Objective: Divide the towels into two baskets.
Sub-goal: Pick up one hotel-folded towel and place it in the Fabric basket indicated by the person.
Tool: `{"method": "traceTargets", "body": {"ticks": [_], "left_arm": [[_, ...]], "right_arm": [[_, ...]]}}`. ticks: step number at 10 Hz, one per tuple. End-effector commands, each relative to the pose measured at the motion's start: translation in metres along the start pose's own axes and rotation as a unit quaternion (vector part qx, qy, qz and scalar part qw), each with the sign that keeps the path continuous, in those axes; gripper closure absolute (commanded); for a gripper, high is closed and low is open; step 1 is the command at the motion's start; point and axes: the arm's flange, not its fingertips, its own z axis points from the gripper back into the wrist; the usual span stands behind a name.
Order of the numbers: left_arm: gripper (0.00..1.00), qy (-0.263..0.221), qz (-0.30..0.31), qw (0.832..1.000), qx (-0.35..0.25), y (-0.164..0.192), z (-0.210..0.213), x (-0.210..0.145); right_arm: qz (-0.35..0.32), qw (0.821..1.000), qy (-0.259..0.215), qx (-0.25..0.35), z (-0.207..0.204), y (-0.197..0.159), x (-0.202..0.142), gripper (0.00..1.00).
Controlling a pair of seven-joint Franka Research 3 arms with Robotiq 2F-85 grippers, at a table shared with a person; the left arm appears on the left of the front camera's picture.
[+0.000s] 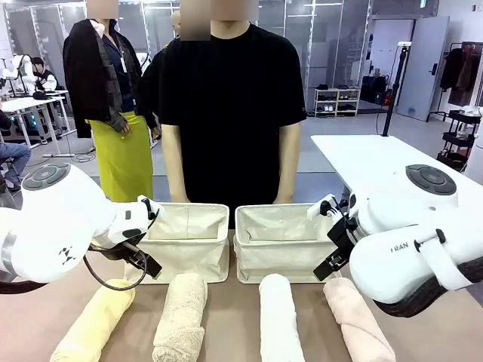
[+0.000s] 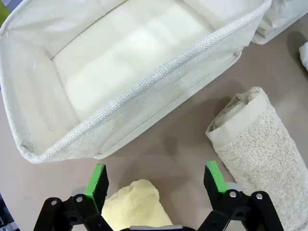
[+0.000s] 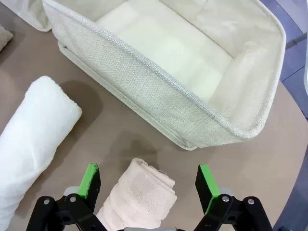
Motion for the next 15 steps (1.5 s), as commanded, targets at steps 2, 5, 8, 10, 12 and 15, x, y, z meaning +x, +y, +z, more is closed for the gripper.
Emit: {"method": "traceTargets", "body": {"ticks": [2,5,8,10,12,15], "left_arm": [[0.00,0.000,0.000,1.000,0.000,0.000,0.000,0.000],[0.00,0.000,0.000,1.000,0.000,0.000,0.000,0.000],[0.00,0.000,0.000,1.000,0.000,0.000,0.000,0.000],[0.00,0.000,0.000,1.000,0.000,0.000,0.000,0.000],[0.00,0.016,-0.018,1.000,-0.014,0.015,0.017,0.004],[0.00,0.008,0.024,0.989,-0.147,0.047,0.059,0.013]], "right_arm": [[0.000,1.000,0.000,0.000,0.000,0.000,0.000,0.00],[0.000,1.000,0.000,0.000,0.000,0.000,0.000,0.00],[0.000,1.000,0.000,0.000,0.000,0.000,0.000,0.00],[0.000,1.000,0.000,0.000,0.000,0.000,0.000,0.00],[-0.020,0.998,-0.005,0.059,0.022,-0.023,0.015,0.00],[-0.070,0.988,-0.017,0.134,0.057,-0.054,0.021,0.00]]}}
